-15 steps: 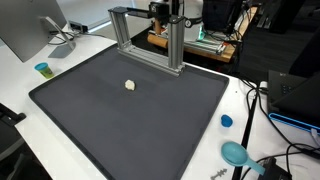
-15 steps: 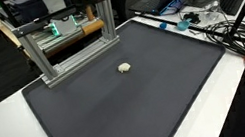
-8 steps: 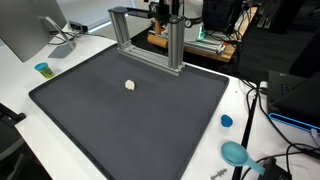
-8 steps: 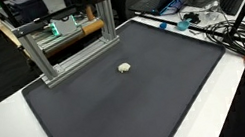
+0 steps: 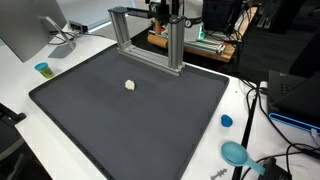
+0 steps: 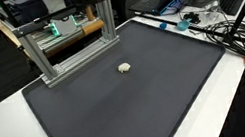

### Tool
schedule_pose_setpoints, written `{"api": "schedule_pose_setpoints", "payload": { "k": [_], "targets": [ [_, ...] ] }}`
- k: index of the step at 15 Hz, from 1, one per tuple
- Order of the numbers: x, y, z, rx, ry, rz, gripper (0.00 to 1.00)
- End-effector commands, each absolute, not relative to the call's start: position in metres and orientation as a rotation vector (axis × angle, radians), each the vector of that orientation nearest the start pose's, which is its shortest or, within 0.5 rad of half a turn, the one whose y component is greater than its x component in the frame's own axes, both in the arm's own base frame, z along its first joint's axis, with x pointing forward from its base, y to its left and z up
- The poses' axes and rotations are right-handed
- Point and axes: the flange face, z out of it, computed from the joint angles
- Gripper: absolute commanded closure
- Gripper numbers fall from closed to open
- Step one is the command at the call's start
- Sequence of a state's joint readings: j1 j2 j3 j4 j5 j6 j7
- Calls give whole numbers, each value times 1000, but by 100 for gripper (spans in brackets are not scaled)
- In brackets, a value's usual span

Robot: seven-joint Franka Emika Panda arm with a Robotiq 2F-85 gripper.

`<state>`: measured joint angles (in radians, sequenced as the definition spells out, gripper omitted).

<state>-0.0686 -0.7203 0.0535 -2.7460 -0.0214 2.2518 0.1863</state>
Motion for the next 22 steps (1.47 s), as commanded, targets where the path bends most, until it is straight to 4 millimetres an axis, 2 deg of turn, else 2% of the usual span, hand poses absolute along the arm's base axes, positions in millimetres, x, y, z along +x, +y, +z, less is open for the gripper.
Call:
{"api": "schedule_pose_setpoints", "payload": {
  "k": [1, 6, 7, 8, 10, 16, 17, 22],
  "targets": [
    [344, -6, 440, -3164, 285, -311, 0],
    [335, -3, 441, -3167, 228, -226, 0],
    [335, -1, 441, -3169, 228, -223, 4],
    [331, 1, 439, -3173, 230, -224, 24],
    [333, 6, 441, -3171, 225, -227, 33],
    [330, 13, 441, -3183, 235, -268, 74],
    [332, 13, 444, -3182, 242, -283, 79],
    [340, 12, 457, -3170, 228, -347, 79]
  ]
}}
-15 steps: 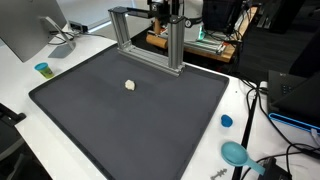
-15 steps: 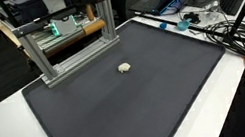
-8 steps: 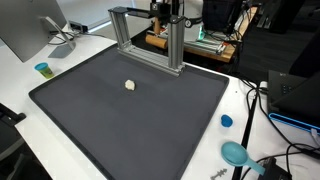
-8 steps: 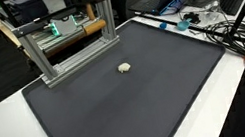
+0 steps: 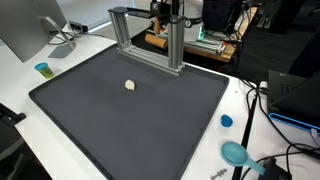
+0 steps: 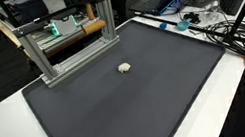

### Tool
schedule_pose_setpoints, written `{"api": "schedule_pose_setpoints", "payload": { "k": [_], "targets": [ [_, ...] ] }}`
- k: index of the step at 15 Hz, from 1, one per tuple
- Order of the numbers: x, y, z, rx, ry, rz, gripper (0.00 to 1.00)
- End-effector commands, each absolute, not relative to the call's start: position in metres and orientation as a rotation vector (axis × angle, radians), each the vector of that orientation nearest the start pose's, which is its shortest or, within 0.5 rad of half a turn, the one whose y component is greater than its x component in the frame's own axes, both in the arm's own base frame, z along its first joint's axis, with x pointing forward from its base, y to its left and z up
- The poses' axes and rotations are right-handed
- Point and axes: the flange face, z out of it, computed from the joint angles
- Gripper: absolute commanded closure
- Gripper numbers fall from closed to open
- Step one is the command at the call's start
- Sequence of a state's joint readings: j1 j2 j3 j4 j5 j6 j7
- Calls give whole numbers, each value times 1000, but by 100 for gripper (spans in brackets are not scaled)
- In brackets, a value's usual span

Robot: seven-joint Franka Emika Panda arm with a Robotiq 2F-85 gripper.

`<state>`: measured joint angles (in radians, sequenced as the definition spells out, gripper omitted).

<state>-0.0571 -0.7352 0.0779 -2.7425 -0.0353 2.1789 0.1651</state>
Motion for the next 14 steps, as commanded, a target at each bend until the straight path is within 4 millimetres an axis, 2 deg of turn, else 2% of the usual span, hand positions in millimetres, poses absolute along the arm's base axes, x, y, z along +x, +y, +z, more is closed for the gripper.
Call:
{"api": "schedule_pose_setpoints", "payload": {
  "k": [1, 4, 6, 8, 11, 14],
  "targets": [
    [346, 7, 468, -3158, 241, -418, 79],
    [369, -3, 500, -3149, 232, -616, 79],
    [396, -11, 518, -3172, 207, -706, 79],
    [431, -20, 529, -3219, 163, -723, 79],
    [481, -23, 527, -3274, 62, -591, 79],
    [531, -23, 504, -3245, 21, -391, 79]
  ]
}}
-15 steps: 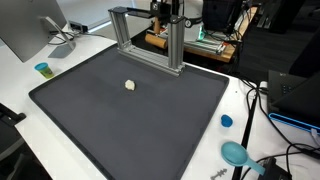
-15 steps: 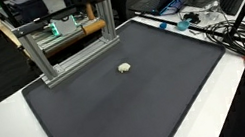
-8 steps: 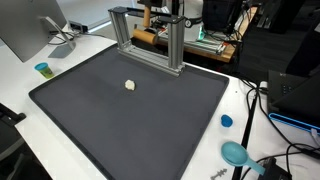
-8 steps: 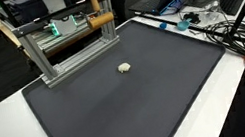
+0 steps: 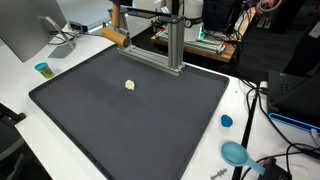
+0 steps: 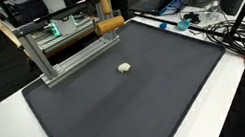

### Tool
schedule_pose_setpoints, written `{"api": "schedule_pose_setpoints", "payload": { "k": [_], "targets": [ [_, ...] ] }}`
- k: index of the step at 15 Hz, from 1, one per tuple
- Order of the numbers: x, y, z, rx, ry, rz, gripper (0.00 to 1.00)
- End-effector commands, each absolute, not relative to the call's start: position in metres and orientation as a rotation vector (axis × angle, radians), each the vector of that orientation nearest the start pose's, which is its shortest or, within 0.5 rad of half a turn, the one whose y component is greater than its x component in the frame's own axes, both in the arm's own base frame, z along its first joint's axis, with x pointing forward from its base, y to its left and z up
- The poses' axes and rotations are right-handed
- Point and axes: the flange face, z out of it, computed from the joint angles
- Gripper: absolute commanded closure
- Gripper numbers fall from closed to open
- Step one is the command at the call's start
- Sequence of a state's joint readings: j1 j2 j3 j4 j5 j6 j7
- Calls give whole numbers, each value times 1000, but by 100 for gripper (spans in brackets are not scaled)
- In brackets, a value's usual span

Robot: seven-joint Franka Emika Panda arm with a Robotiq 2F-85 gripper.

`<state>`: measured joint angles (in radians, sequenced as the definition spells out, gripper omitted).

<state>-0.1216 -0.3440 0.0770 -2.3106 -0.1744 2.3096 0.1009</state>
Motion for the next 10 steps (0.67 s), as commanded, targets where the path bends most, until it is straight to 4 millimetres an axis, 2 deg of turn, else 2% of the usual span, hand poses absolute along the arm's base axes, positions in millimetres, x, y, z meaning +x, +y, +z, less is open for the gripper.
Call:
{"api": "schedule_pose_setpoints", "payload": {
  "k": [1, 2, 3, 5, 6, 7, 8, 10],
  "targets": [
    [543, -22, 500, -3230, 45, -317, 79],
    [509, -22, 499, -3256, 61, -424, 79],
    [521, -22, 491, -3255, 59, -388, 54],
    [524, -22, 482, -3256, 56, -369, 54],
    [521, -22, 484, -3256, 58, -375, 54],
    [524, -16, 486, -3279, 93, -373, 79],
    [528, -12, 482, -3285, 93, -366, 79],
    [544, -2, 462, -3302, 102, -324, 79]
  ]
}}
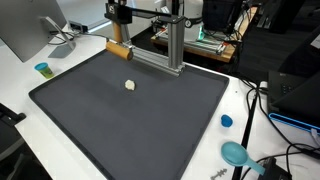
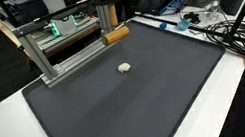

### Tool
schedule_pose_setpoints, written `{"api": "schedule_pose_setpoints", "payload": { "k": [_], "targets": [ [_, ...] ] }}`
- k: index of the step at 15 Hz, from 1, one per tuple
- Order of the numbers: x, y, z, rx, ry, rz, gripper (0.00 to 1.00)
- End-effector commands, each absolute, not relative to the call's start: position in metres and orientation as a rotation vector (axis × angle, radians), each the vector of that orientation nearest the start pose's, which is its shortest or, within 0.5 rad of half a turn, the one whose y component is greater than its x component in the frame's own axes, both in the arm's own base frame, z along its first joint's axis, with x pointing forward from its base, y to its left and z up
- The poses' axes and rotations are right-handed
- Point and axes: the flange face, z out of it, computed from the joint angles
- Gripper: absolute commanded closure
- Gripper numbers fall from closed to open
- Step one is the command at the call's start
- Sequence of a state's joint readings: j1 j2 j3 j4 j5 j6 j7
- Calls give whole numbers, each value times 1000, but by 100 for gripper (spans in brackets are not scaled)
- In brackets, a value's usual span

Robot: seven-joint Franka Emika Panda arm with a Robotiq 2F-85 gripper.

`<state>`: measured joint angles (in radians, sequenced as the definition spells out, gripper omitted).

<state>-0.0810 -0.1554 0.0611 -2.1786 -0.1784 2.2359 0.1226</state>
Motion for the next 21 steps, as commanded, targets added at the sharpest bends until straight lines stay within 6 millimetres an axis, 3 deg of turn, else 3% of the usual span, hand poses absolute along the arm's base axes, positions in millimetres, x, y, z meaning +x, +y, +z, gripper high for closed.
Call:
{"api": "schedule_pose_setpoints", "payload": {
  "k": [1, 4, 8, 13, 21],
  "targets": [
    [551, 1, 452, -3308, 111, -294, 79],
    [575, 4, 427, -3286, 84, -222, 79],
    [598, -9, 400, -3274, 31, -120, 79],
    [605, -21, 365, -3263, -29, 2, 79],
    [611, -23, 330, -3244, -28, 48, 79]
  ]
}}
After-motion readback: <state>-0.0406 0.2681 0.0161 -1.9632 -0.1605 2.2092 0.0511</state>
